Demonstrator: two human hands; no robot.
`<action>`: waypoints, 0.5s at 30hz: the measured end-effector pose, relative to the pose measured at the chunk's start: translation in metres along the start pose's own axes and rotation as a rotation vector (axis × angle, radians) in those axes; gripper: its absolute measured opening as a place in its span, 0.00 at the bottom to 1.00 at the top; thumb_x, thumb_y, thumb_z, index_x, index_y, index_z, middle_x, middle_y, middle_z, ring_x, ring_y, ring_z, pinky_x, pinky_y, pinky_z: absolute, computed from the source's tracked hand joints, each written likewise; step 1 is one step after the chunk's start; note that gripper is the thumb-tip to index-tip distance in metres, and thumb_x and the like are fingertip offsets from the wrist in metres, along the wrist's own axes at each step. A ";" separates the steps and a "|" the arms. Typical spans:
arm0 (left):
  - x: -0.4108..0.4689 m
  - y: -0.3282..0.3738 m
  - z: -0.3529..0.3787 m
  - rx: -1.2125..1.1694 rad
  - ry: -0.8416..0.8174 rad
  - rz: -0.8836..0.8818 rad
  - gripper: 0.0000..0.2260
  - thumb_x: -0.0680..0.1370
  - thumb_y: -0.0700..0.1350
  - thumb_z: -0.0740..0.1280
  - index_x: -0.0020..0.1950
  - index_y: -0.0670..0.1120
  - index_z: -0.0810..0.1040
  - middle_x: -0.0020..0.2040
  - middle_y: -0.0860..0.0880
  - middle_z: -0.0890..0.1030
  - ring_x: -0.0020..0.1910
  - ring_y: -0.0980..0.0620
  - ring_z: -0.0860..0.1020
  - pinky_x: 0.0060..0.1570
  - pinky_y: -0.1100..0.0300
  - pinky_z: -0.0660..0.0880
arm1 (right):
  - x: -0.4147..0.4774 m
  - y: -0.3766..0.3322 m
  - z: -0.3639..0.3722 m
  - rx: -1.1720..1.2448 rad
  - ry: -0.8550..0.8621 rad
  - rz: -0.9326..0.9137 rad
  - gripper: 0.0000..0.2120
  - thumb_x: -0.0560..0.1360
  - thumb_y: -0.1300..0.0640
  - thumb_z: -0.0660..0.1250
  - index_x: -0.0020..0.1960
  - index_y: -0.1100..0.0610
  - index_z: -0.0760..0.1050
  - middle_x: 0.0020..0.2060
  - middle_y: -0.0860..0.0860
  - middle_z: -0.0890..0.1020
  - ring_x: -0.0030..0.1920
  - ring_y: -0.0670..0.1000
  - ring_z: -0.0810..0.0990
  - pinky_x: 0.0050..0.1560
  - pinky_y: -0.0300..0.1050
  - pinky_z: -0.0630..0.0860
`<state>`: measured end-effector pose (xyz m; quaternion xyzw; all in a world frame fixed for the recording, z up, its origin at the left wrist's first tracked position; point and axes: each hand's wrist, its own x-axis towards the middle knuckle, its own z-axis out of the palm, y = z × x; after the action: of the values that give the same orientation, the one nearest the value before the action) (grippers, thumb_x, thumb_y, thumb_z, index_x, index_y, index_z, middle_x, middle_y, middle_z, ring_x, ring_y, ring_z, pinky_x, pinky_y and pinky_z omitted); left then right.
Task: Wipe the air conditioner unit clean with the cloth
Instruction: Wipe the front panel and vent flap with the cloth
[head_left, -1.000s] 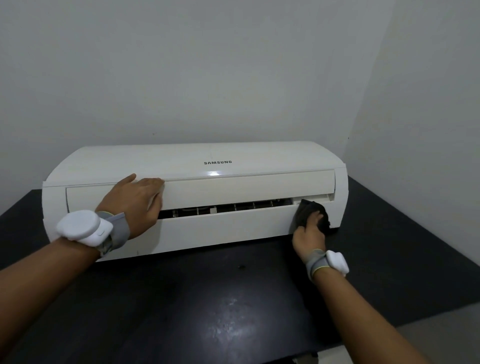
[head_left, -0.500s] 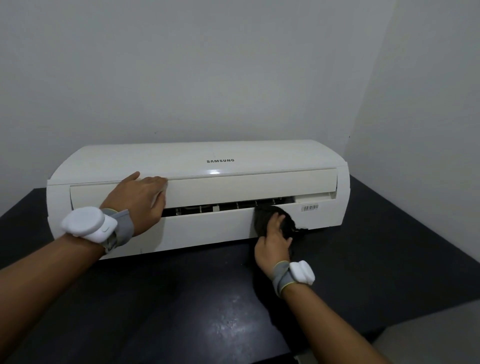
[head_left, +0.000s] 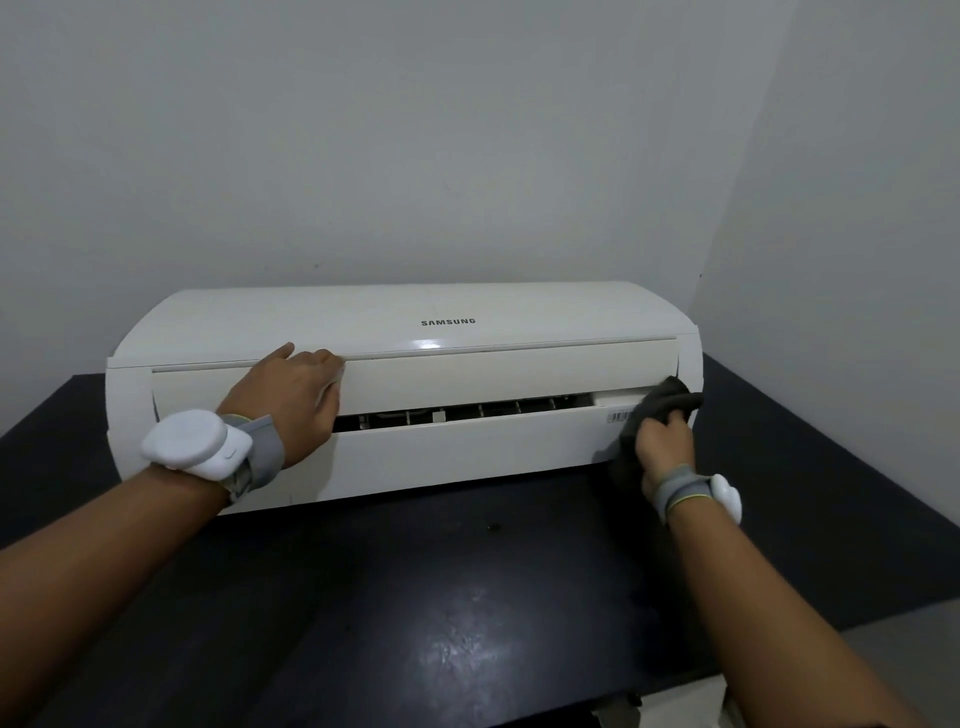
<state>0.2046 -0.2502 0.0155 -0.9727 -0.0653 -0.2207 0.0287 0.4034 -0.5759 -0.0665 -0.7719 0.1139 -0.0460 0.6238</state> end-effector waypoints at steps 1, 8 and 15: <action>0.000 0.001 0.001 -0.001 -0.014 -0.009 0.15 0.76 0.38 0.60 0.61 0.36 0.74 0.56 0.38 0.79 0.53 0.39 0.78 0.69 0.48 0.60 | 0.001 -0.001 -0.003 0.043 0.013 -0.001 0.29 0.75 0.64 0.53 0.76 0.53 0.58 0.59 0.52 0.74 0.54 0.56 0.74 0.51 0.46 0.73; -0.017 0.012 0.009 0.016 0.039 -0.016 0.20 0.73 0.42 0.57 0.60 0.34 0.74 0.56 0.37 0.78 0.55 0.38 0.76 0.68 0.43 0.61 | 0.001 -0.004 -0.016 0.164 0.056 -0.022 0.30 0.73 0.67 0.53 0.74 0.52 0.62 0.60 0.59 0.75 0.56 0.60 0.75 0.56 0.50 0.73; -0.048 0.030 0.016 0.088 0.044 -0.018 0.27 0.73 0.50 0.52 0.62 0.32 0.73 0.59 0.35 0.78 0.58 0.37 0.77 0.64 0.40 0.66 | 0.003 -0.012 -0.024 0.197 0.050 -0.141 0.27 0.73 0.66 0.55 0.71 0.53 0.68 0.57 0.58 0.77 0.50 0.55 0.75 0.49 0.46 0.71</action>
<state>0.1724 -0.2840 -0.0202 -0.9648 -0.0827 -0.2392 0.0709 0.4027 -0.5973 -0.0501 -0.7114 0.0699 -0.1201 0.6889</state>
